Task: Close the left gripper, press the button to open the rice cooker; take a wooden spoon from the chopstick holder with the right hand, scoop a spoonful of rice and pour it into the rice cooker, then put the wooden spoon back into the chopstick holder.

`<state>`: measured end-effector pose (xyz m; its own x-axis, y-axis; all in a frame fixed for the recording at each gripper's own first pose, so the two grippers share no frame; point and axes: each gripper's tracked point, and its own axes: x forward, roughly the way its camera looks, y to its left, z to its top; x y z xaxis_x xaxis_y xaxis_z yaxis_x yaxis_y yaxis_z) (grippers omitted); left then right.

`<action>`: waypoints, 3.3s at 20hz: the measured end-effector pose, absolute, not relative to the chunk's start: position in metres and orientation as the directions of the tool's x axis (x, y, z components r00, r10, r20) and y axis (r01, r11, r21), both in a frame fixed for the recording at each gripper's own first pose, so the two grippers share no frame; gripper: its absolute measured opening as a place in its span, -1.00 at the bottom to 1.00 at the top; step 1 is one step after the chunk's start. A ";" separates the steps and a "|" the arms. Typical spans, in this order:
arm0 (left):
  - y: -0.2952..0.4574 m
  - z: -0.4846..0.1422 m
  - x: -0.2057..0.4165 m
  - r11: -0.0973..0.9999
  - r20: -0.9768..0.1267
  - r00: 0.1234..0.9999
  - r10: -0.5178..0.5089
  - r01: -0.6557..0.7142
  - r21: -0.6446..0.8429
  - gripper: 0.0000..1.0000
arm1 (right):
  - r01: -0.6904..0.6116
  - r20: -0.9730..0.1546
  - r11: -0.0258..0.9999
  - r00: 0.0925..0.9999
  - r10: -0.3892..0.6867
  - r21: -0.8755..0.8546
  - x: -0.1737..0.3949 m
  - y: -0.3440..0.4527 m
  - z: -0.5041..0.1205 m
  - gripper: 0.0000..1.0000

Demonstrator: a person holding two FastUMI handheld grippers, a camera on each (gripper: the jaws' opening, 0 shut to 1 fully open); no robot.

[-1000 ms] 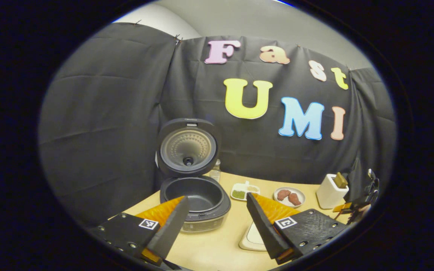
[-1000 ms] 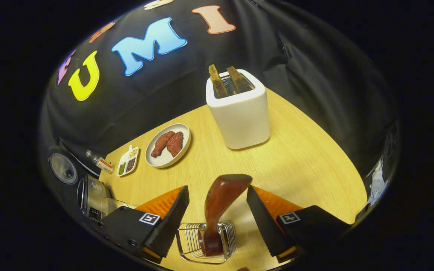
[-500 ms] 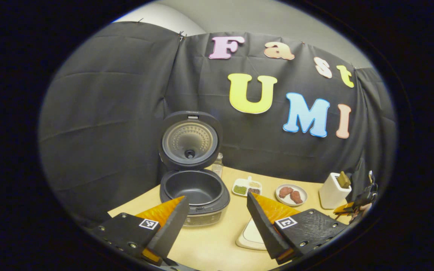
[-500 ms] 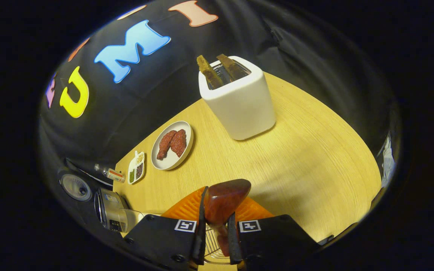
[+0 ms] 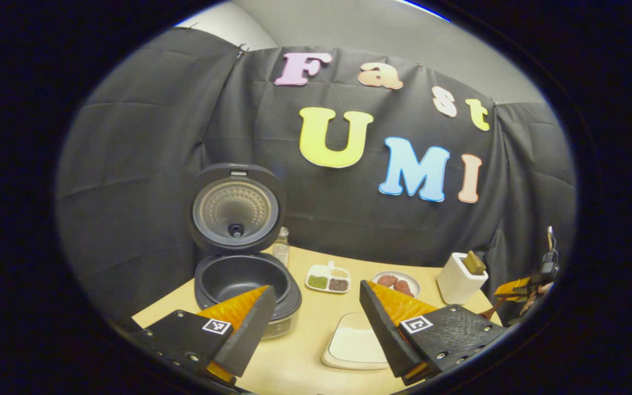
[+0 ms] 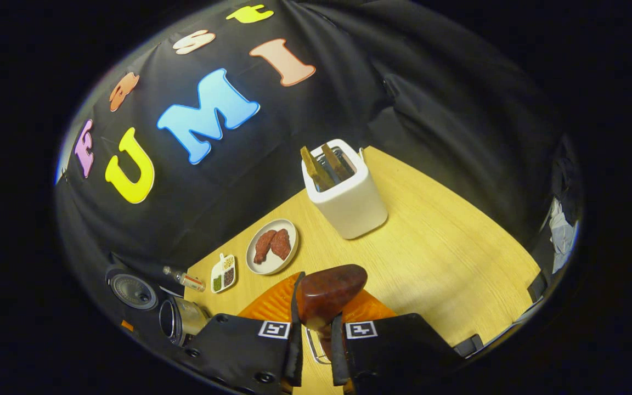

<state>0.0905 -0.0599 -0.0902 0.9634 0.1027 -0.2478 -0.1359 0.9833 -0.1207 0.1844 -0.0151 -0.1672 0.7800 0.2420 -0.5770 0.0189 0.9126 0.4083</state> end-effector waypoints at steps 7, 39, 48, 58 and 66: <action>-0.032 -0.086 0.088 0.989 -0.220 0.976 0.007 -0.040 -0.146 0.92 | 0.107 -0.525 0.934 0.846 0.095 0.341 0.129 -0.034 -0.125 -0.55; 0.082 -0.168 0.046 0.995 -0.383 0.924 -0.004 -0.034 -0.093 0.92 | -0.247 -0.498 0.957 0.817 0.290 0.152 0.133 0.223 -0.204 -0.55; 0.076 -0.162 0.053 0.994 -0.380 0.925 -0.008 -0.033 -0.102 0.93 | -0.215 -0.567 0.952 0.766 0.302 0.217 0.111 0.252 -0.264 -0.55; 0.089 -0.160 0.012 0.981 -0.385 0.921 0.052 -0.118 -0.151 0.93 | -0.217 -0.633 0.904 0.654 0.416 0.370 0.082 0.309 -0.269 -0.55; 0.116 -0.155 -0.013 0.971 -0.370 0.923 0.108 -0.177 -0.160 0.92 | -0.152 -0.652 0.875 0.612 0.448 0.459 0.082 0.319 -0.254 -0.55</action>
<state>-0.0128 0.1159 -0.1555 0.9229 0.1079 -0.3696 -0.1775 0.9711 -0.1596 0.0823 0.3188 -0.2536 0.6115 0.4481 -0.6521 -0.1516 0.8753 0.4592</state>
